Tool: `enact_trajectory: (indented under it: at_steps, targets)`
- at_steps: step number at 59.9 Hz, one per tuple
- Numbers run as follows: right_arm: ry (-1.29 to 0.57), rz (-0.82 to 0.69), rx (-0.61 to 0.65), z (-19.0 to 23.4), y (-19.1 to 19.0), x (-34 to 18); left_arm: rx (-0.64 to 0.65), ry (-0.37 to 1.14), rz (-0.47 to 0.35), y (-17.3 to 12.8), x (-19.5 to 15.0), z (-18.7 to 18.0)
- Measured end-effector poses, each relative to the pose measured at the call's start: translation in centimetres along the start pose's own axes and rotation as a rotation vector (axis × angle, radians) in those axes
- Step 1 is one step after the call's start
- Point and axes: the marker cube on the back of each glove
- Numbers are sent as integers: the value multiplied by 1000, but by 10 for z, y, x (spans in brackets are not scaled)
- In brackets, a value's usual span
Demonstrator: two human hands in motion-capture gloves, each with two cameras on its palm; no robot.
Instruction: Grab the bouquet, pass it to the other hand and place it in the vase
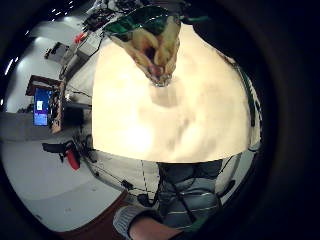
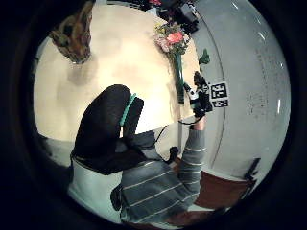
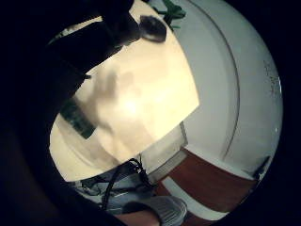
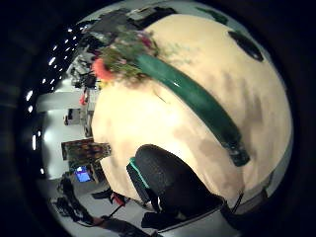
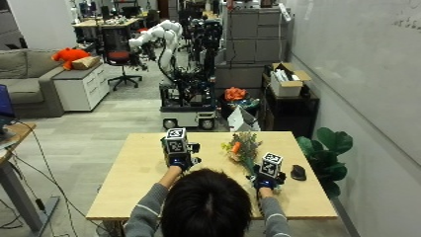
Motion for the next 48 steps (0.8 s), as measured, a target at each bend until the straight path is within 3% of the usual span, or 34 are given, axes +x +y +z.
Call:
enact_trajectory:
  at_steps: [4,12,23,26,30,36,43,46,48]
  targets:
    - [-42,-83,32,16,-10,-7,-9,0,-7,3,-2,1]
    - [-41,10,112,21,-22,-3,-16,0,-15,1,-7,4]
    - [-62,191,36,27,-16,-2,-28,-50,-74,41,0,-19]
    - [-119,213,82,24,-21,-9,-56,-37,-63,38,2,-15]
    - [-161,210,20,24,-8,-16,-67,7,-6,16,1,4]
    - [-180,286,20,25,-4,-21,-126,14,-10,47,11,-12]
    - [-148,344,9,30,-1,-23,-238,157,98,40,18,1]
    - [-142,370,19,32,0,-22,-169,120,87,28,12,7]
    - [-137,388,-14,34,3,-21,-176,80,29,31,7,7]
